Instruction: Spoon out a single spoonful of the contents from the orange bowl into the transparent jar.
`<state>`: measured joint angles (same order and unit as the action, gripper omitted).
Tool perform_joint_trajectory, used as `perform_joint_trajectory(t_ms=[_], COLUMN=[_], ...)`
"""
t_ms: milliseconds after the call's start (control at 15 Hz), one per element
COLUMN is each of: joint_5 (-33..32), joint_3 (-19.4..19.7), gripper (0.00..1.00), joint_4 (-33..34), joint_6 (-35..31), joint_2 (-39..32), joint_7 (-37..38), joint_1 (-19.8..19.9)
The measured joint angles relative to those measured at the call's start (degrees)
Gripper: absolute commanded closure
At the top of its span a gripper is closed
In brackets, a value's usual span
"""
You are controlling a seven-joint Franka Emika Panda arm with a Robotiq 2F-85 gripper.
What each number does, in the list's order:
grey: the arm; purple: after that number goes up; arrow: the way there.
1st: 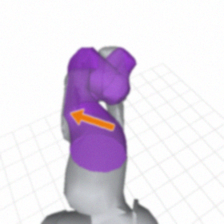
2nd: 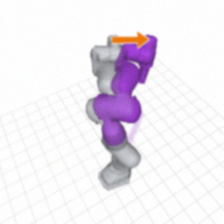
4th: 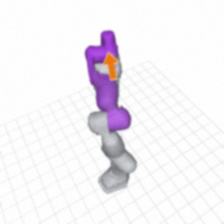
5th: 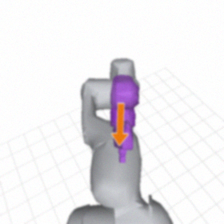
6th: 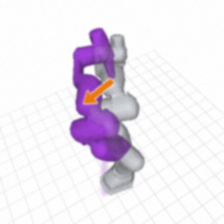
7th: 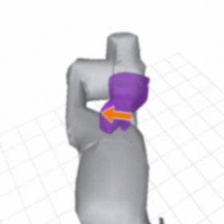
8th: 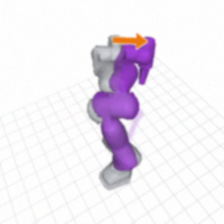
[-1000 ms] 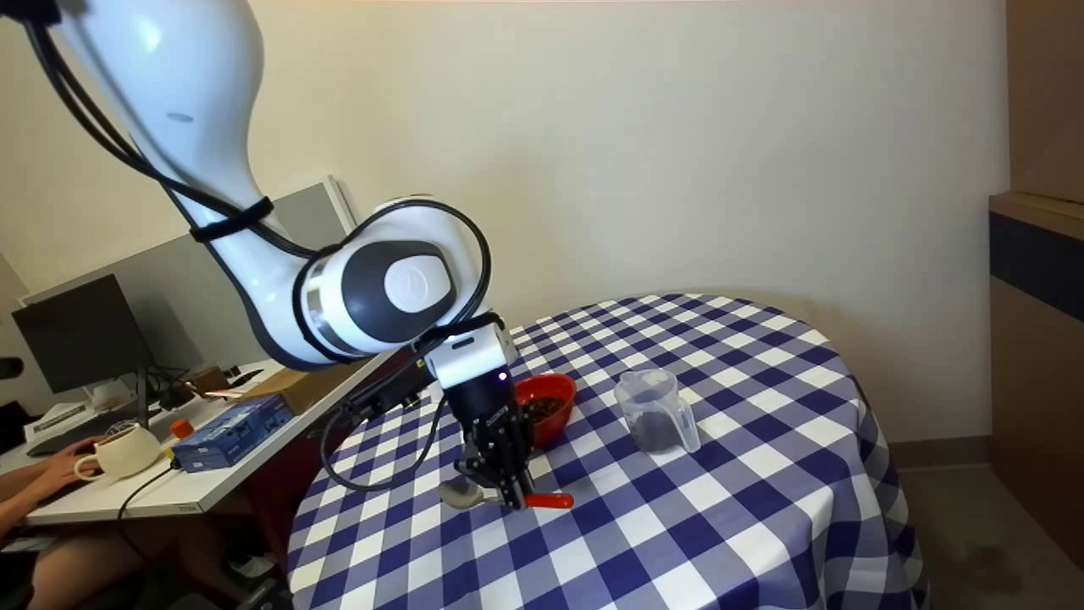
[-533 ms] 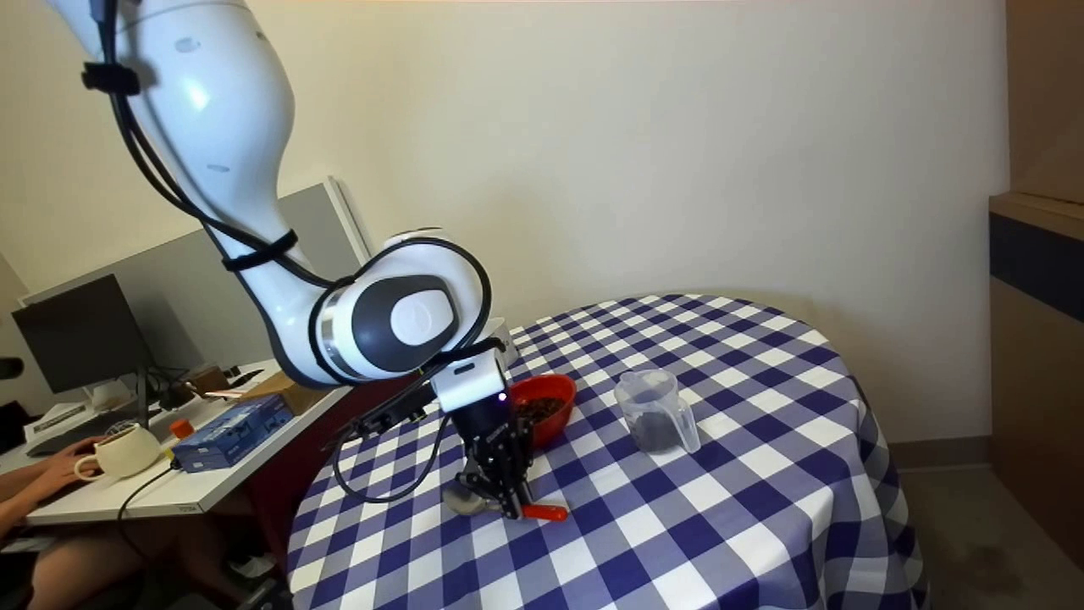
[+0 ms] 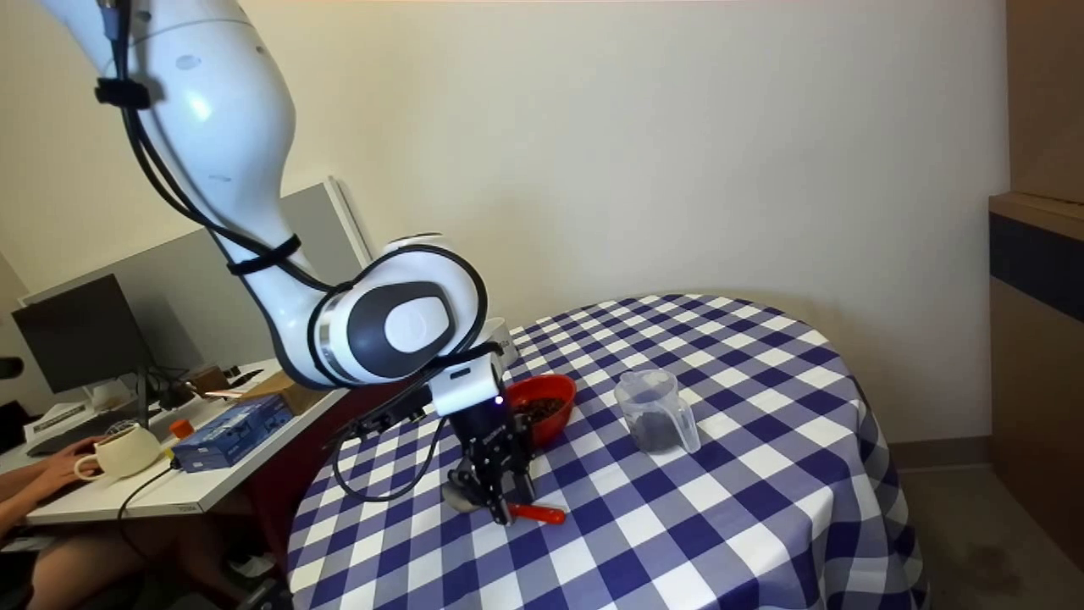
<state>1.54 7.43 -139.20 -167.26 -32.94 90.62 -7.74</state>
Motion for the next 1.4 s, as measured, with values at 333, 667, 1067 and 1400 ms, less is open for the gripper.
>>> perform_joint_trajectory(t_ms=[333, 667, 1067, 1400], joint_5=[0.87, -0.43, -10.77, -11.63], joint_3=[-1.54, -1.90, -2.09, -5.05], gripper=[0.00, 0.00, 0.00, 0.00], joint_4=[-2.46, -9.98, -11.46, -5.84], joint_6=[0.00, 4.23, 26.93, 46.73], joint_2=[3.30, 17.13, 37.46, 52.20], joint_7=[-4.71, -17.74, -29.50, -46.25], joint_1=[0.00, 0.01, 2.19, 5.26])
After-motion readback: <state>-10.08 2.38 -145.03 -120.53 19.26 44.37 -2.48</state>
